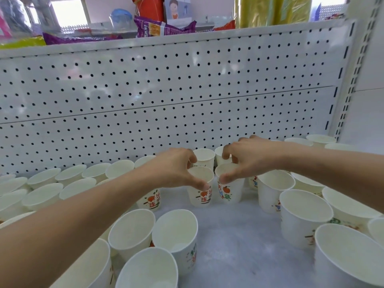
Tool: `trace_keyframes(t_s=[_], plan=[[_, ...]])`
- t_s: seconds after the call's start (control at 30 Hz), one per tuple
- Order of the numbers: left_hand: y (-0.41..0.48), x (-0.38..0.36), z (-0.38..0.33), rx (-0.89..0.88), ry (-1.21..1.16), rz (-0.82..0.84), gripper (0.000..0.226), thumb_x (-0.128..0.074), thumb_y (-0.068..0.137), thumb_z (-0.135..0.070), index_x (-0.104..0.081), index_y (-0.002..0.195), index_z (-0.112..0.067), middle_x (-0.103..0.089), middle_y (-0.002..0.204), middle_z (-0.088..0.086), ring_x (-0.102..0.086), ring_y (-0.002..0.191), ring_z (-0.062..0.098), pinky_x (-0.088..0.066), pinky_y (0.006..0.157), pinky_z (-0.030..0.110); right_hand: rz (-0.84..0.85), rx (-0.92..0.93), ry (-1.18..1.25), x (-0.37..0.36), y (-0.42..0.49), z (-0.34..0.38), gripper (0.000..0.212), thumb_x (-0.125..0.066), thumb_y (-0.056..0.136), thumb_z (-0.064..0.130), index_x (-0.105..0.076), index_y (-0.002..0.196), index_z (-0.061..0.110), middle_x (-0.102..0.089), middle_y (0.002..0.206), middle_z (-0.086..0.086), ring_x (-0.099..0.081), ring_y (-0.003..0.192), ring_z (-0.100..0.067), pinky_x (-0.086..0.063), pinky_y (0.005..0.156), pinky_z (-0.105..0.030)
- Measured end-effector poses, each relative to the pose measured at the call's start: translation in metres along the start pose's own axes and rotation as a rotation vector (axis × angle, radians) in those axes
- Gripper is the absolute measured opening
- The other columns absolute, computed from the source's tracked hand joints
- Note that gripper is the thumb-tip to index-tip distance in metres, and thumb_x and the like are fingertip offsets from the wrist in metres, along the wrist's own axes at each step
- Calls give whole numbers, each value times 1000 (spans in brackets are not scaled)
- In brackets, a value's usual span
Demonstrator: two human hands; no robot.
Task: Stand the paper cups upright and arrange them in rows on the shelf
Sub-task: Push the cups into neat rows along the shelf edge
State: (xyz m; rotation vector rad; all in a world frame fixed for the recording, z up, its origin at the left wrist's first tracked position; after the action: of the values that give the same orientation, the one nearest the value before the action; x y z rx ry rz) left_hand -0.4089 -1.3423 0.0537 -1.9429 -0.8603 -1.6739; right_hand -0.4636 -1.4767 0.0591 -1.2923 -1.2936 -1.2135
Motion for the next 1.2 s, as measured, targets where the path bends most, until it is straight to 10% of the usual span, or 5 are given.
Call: trace_keyframes(t_s=[0.33,0.7,0.97,1.2], plan=[[13,-4,0,11,-137,-26,65,-83,69,-41,-57,124,-19,-61,111,-5,-60,96,13,-52,88,32,8,-81,157,-10,9,-21,62,-67,62,69,-50,107,29,-59,99,9,-55,92,-15,-51,83,-37],[-9,29,20,21,-223,-158,56,-74,76,-51,-57,124,-29,-59,114,-13,-57,100,4,-48,86,26,-154,18,33,11,-1,-1,61,-54,80,68,-50,126,27,-56,124,6,-46,114,-16,-38,97,-36],[-49,33,83,246,339,-82,77,-50,73,-81,-57,127,-28,-64,120,-8,-57,103,14,-48,88,35,-60,205,70,10,13,59,63,-59,81,64,-46,134,33,-52,130,9,-38,118,-15,-30,97,-35],[-46,23,87,263,293,-55,69,-58,73,-75,-58,123,-26,-66,112,-7,-58,98,15,-45,81,32,-45,135,-2,2,24,62,64,-59,80,62,-45,131,26,-59,120,5,-36,102,-14,-31,91,-34]])
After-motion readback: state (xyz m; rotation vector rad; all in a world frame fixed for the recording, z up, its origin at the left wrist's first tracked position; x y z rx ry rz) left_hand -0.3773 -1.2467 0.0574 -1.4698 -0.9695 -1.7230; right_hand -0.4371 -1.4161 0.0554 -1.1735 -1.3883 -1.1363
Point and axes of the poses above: each hand's wrist, its own y-axis towards the middle knuckle, its own x-axis out of the back of the hand, z = x × y, the point moved 8 cm from there along y, towards the middle knuckle
